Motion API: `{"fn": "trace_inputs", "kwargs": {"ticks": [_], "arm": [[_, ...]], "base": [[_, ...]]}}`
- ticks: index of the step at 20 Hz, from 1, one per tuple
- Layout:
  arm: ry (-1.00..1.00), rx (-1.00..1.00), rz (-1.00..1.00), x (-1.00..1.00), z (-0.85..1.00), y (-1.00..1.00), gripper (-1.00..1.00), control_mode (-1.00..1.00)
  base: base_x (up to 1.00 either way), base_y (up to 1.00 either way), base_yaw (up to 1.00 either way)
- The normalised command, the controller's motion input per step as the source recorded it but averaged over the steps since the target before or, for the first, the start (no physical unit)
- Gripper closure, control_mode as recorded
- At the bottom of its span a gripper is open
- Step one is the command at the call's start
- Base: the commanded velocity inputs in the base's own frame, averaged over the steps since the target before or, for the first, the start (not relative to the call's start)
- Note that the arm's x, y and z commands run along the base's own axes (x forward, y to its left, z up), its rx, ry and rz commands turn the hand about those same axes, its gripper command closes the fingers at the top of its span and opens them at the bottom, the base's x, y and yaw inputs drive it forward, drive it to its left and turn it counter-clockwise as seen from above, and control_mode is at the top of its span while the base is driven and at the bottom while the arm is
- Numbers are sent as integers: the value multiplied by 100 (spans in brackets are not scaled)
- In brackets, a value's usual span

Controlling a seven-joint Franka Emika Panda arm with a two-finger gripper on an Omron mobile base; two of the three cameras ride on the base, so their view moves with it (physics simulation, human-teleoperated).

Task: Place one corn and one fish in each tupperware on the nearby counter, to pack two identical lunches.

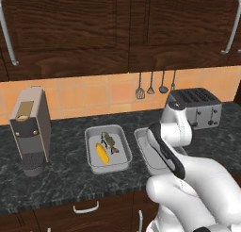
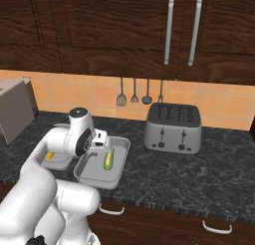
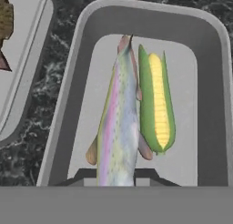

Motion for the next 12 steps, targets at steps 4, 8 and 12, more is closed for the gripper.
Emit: {"fn": "trace_inputs", "kwargs": {"ticks": [4, 8, 12], "arm": [[14, 0, 0, 35, -48, 0, 100, -100], [10, 0, 0, 33, -49, 0, 100, -100], [12, 0, 0, 34, -53, 0, 100, -100]], "base": [[0, 0, 0], [0, 0, 0], [0, 0, 0]]}}
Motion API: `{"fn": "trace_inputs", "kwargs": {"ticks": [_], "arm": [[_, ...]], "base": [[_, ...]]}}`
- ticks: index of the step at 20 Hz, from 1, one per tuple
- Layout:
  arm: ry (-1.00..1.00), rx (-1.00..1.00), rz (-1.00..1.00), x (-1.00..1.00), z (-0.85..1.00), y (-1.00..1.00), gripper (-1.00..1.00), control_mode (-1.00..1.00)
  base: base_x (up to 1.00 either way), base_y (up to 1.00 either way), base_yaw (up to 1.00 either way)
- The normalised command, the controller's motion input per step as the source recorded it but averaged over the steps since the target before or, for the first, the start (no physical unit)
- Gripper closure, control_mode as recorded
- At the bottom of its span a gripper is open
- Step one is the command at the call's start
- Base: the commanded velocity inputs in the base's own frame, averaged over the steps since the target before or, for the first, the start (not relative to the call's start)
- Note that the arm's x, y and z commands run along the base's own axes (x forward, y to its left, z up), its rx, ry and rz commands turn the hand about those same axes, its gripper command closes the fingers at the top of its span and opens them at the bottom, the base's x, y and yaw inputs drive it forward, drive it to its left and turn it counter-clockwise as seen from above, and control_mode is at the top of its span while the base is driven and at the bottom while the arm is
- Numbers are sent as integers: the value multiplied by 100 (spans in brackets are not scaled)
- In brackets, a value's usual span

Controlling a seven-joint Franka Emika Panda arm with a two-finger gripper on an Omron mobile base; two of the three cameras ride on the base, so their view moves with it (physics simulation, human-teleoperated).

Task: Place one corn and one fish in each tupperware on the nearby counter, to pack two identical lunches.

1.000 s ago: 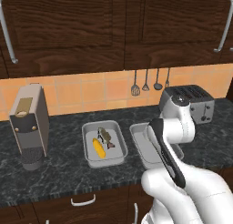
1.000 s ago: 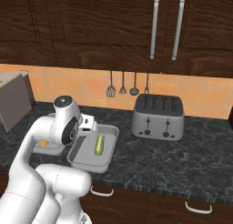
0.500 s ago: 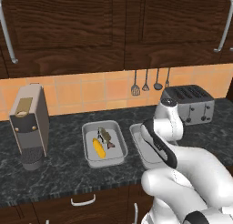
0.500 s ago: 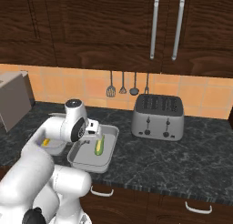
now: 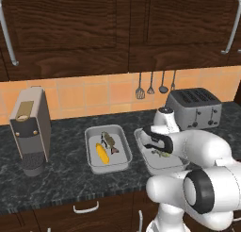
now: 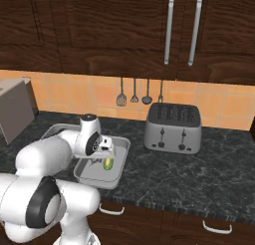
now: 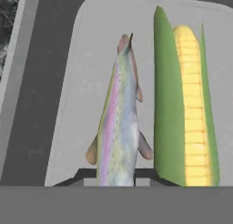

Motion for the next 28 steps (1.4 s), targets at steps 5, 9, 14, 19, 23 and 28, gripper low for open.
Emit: {"fn": "trace_inputs", "kwargs": {"ticks": [5, 9, 14, 19, 23, 28], "arm": [[12, 0, 2, 30, -55, 0, 100, -100], [4, 0, 1, 13, -33, 0, -100, -100], [-18, 3, 1, -36, 10, 0, -100, -100], [-30, 3, 0, -58, 32, 0, -100, -100], [-28, 4, 1, -83, 59, 0, -100, -100], [-26, 0, 0, -82, 75, 0, -100, -100]], "base": [[0, 0, 0], [0, 0, 0], [0, 0, 0], [0, 0, 0], [0, 0, 0], [0, 0, 0]]}}
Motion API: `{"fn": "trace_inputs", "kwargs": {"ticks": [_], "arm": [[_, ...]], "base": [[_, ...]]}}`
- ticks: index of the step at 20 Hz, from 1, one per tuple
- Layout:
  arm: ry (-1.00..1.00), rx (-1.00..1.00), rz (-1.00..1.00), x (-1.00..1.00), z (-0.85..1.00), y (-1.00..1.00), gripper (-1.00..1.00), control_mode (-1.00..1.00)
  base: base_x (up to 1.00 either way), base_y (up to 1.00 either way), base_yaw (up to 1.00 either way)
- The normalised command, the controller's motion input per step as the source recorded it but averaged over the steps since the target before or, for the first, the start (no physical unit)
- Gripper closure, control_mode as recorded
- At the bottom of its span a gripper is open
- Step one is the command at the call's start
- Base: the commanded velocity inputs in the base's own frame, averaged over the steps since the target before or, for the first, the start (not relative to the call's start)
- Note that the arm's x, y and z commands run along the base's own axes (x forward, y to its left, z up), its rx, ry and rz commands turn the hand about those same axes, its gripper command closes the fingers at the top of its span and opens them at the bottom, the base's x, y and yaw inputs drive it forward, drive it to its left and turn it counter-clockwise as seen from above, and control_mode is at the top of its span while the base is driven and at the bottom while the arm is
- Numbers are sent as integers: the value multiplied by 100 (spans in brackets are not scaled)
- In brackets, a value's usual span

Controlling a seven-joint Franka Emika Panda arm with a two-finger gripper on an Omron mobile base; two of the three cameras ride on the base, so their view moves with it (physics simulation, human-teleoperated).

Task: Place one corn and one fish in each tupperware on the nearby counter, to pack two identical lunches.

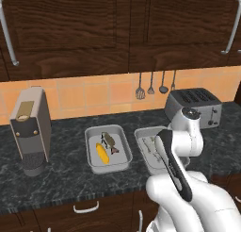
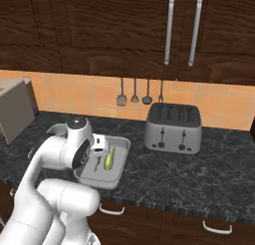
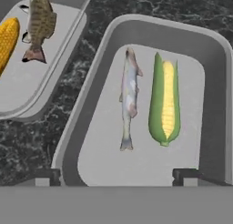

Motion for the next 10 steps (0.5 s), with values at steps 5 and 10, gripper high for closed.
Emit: {"fn": "trace_inputs", "kwargs": {"ticks": [5, 10], "arm": [[-17, 0, 0, -92, 93, 0, -100, -100], [-18, 0, 0, -93, 100, 0, -100, -100]], "base": [[0, 0, 0], [0, 0, 0]]}}
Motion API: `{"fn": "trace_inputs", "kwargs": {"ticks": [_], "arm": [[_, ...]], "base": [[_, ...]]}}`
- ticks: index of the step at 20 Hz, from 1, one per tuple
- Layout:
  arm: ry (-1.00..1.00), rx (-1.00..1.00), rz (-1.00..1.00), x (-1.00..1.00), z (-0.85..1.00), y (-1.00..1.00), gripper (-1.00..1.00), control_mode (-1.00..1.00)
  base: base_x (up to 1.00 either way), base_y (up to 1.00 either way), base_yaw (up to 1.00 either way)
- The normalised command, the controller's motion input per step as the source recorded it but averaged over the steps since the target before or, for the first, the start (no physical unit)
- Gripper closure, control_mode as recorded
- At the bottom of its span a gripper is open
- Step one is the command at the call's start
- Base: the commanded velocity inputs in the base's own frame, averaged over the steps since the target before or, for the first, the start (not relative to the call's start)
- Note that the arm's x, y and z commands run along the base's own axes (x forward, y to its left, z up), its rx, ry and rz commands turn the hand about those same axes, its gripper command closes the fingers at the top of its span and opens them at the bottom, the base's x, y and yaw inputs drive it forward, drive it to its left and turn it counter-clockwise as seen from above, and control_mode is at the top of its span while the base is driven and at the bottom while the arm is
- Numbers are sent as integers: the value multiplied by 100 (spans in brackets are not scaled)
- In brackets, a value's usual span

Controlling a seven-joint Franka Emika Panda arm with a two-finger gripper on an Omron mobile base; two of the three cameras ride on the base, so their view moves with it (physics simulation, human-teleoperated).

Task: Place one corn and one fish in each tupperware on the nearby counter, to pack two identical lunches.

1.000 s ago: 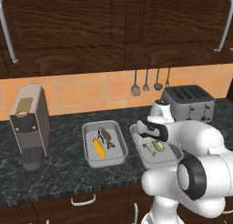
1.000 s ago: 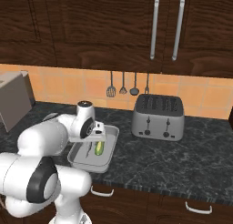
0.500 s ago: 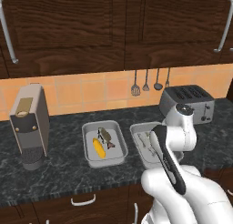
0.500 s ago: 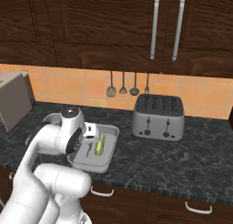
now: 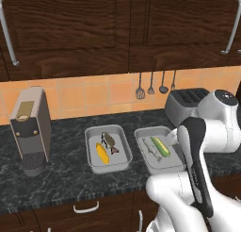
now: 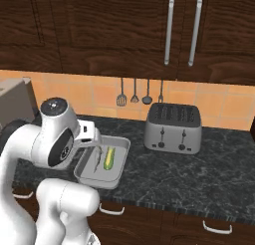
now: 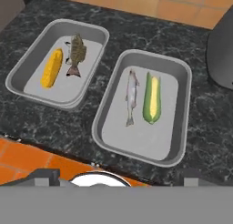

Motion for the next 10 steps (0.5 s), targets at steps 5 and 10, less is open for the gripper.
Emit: {"fn": "trace_inputs", "kwargs": {"ticks": [5, 10], "arm": [[-38, 0, 0, -86, 100, 0, -100, -100], [-33, 0, 0, -89, 100, 0, -100, -100]], "base": [[0, 0, 0], [0, 0, 0]]}}
